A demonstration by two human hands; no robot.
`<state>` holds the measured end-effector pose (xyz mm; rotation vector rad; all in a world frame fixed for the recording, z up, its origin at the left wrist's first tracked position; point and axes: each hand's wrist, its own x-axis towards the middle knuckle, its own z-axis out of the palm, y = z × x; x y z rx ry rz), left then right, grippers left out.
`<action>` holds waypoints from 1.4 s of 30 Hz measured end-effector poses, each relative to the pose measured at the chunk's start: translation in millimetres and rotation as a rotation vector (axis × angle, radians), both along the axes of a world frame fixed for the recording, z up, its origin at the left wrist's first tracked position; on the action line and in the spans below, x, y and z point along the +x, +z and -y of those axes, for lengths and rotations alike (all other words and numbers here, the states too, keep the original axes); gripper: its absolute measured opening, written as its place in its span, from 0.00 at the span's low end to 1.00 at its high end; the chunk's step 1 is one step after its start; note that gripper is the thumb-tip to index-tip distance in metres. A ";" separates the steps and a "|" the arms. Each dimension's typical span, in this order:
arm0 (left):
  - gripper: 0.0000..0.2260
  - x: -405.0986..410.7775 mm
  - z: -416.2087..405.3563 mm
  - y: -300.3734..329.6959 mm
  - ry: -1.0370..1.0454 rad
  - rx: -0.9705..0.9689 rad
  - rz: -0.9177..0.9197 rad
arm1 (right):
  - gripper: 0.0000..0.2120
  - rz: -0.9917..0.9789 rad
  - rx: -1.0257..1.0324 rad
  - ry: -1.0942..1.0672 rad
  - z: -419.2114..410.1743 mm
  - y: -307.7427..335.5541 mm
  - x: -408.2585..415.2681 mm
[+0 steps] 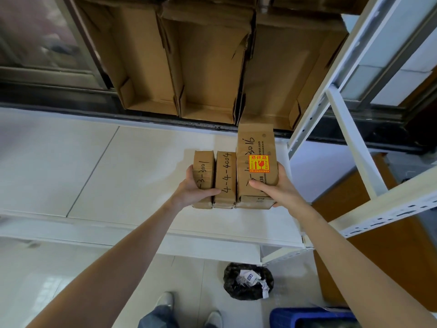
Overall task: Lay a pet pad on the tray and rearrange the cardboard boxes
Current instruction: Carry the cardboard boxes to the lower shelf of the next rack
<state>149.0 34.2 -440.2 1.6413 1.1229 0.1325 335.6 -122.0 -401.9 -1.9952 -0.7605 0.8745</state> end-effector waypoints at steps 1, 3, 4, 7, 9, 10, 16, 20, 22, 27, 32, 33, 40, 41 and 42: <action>0.47 -1.8 -2.7 4.2 0.001 0.006 0.006 | 0.41 0.001 0.008 0.003 -1.6 4.8 -1.7; 0.48 -6.1 -7.2 12.9 0.008 0.021 0.020 | 0.41 0.009 0.023 0.011 -5.6 14.6 -5.2; 0.48 -9.0 -9.4 17.7 0.014 0.027 0.028 | 0.42 0.013 0.025 0.015 -8.2 20.5 -7.5; 0.47 -18.0 -16.2 33.4 0.041 0.043 0.069 | 0.42 0.040 0.026 0.029 -21.0 38.0 -13.0; 0.46 -25.4 -21.1 46.3 0.073 0.057 0.111 | 0.43 0.050 0.045 0.038 -31.4 50.8 -17.9; 0.45 -29.7 -23.9 53.3 0.088 0.068 0.131 | 0.42 0.053 0.059 0.046 -36.9 56.8 -20.8; 0.46 -67.4 -46.6 90.0 0.153 0.137 0.170 | 0.41 0.059 0.107 0.121 -73.0 93.2 -50.4; 0.46 -99.1 -65.0 107.3 0.212 0.184 0.171 | 0.40 0.066 0.125 0.177 -101.0 112.0 -74.1; 0.46 -117.1 -75.3 114.8 0.246 0.198 0.170 | 0.42 0.082 0.104 0.203 -115.4 122.8 -90.0; 0.46 -162.7 -104.3 131.1 0.319 0.236 0.170 | 0.57 0.134 0.074 0.252 -154.0 141.0 -132.0; 0.45 -228.8 -141.3 143.3 0.333 0.257 0.182 | 0.46 0.136 0.116 0.276 -201.1 152.3 -196.0; 0.45 -244.0 -149.3 145.2 0.328 0.261 0.181 | 0.46 0.131 0.121 0.277 -210.8 152.0 -210.1; 0.46 -353.0 -205.8 148.8 0.317 0.249 0.196 | 0.39 0.099 0.154 0.297 -264.9 153.0 -316.9; 0.47 -367.8 -213.6 149.1 0.318 0.245 0.183 | 0.39 0.097 0.163 0.301 -272.1 153.2 -331.0; 0.47 -382.3 -221.0 149.6 0.317 0.243 0.165 | 0.39 0.094 0.172 0.301 -279.0 152.6 -344.4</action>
